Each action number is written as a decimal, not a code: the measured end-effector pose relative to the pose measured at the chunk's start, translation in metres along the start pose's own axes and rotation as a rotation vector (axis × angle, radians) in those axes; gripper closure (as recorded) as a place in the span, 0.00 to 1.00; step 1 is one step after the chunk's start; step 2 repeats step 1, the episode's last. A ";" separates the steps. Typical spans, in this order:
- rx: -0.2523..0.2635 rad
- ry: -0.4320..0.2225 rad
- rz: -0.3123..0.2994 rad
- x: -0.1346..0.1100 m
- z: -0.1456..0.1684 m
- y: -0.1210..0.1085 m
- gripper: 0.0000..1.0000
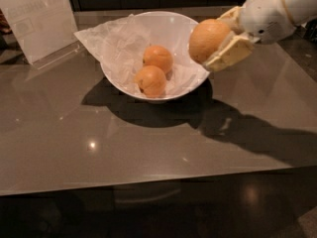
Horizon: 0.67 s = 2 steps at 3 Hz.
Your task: Pick orange from white bowl
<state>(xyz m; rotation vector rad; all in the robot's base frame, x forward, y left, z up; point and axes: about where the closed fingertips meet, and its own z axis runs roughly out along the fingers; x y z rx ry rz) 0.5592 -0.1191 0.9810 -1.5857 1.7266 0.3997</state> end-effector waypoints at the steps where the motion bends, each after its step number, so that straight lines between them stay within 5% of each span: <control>1: 0.010 0.001 0.008 0.004 -0.007 0.002 1.00; 2: 0.010 0.001 0.008 0.004 -0.007 0.002 1.00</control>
Offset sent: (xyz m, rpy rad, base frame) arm 0.0000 0.0000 0.0000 0.0000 0.0000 0.0000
